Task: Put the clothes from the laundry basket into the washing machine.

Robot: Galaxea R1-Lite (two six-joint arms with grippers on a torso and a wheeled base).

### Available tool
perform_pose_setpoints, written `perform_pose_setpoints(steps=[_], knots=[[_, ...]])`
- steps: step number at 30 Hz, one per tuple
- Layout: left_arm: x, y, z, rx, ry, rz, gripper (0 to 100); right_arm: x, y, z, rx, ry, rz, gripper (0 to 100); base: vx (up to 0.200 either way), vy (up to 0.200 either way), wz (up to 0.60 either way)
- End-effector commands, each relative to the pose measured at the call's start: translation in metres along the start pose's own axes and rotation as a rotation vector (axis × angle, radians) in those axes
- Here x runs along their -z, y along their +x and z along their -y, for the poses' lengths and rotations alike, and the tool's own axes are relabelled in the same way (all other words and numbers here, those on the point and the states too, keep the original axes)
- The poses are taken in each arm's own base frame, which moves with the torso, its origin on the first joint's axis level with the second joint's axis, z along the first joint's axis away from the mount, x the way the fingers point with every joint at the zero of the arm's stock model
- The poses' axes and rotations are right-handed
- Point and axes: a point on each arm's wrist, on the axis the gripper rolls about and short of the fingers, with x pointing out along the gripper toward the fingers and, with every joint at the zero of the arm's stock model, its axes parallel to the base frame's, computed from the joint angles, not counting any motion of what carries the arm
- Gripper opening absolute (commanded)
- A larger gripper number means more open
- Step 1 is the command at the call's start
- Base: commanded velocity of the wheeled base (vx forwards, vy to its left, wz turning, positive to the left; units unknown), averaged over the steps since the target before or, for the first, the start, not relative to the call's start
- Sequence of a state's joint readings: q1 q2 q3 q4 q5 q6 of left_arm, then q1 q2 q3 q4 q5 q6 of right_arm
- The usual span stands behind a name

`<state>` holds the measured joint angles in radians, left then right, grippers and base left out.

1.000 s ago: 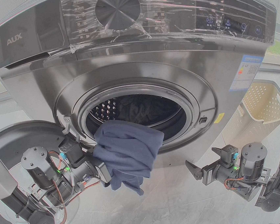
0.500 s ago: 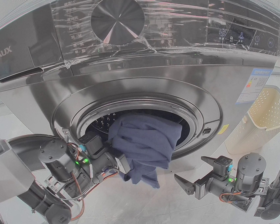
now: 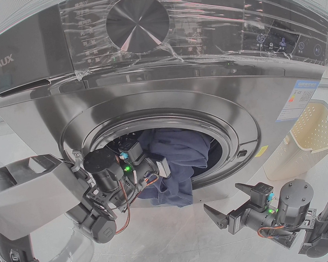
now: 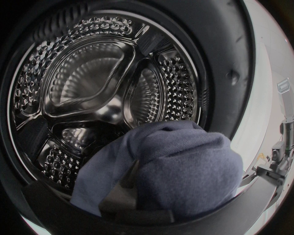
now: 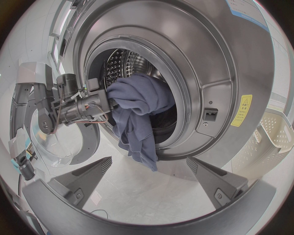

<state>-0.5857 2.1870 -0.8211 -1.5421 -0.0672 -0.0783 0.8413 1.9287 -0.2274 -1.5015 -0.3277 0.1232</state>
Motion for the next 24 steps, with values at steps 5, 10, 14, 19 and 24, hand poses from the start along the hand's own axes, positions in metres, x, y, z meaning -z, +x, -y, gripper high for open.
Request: perform_pose_setpoints(steps=[5, 10, 14, 19, 24], knots=[[0.036, 0.033, -0.013, -0.027, 0.0, -0.002, 0, 0.0, 0.0, 0.0, -0.002, 0.002, 0.002, 100, 0.0, 0.0, 0.0], [0.039, 0.052, -0.021, -0.057, -0.001, 0.02, 0, 0.001, 0.0, -0.001, -0.003, 0.0, -0.003, 100, 0.0, 0.0, 0.0], [0.038, 0.064, -0.027, -0.083, -0.009, 0.041, 0, 0.001, 0.0, -0.001, -0.004, -0.001, -0.004, 100, 0.0, 0.0, 0.0], [0.029, 0.09, -0.037, -0.117, -0.019, 0.068, 0, 0.002, 0.001, -0.002, -0.007, -0.002, -0.007, 100, 0.0, 0.0, 0.0], [0.021, 0.107, -0.041, -0.142, -0.023, 0.108, 0, 0.003, 0.002, -0.001, -0.005, -0.004, -0.012, 100, 0.0, 0.0, 0.0]])
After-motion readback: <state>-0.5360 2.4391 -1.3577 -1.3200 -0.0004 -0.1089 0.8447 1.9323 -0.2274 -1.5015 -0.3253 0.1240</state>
